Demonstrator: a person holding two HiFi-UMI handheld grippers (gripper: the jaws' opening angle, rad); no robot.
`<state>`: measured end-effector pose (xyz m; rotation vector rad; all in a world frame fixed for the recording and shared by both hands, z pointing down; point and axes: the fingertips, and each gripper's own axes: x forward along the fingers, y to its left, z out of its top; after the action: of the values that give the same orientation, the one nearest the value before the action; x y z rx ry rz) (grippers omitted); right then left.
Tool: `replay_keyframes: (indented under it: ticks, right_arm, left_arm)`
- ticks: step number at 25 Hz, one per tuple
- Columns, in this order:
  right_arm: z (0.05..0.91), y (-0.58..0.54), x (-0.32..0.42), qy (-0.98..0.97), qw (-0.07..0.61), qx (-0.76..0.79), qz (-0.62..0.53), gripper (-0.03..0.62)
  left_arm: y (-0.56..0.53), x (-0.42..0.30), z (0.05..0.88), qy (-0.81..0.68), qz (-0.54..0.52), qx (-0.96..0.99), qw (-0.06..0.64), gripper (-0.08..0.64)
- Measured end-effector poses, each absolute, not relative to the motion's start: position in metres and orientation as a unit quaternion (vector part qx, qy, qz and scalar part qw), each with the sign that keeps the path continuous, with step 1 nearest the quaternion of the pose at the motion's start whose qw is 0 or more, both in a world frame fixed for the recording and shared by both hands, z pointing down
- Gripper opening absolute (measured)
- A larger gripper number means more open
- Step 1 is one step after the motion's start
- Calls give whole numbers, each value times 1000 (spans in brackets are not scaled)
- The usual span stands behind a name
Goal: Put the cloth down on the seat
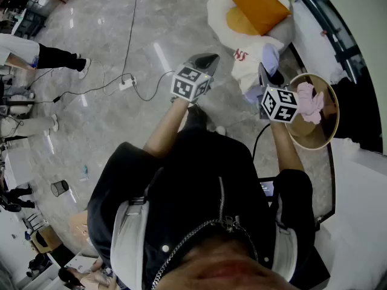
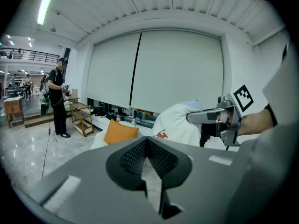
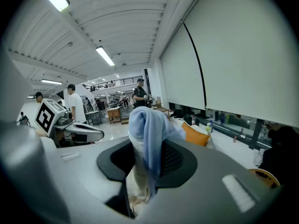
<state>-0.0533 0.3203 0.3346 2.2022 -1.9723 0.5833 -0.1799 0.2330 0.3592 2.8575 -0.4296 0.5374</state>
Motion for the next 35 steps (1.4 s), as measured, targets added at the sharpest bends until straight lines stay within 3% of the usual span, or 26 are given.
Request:
replay_keyframes:
  ticks: [35]
  right_arm:
    - [333, 328, -88, -659, 53, 724, 196, 115]
  left_arm:
    - [244, -211, 352, -150, 172, 969, 96, 9]
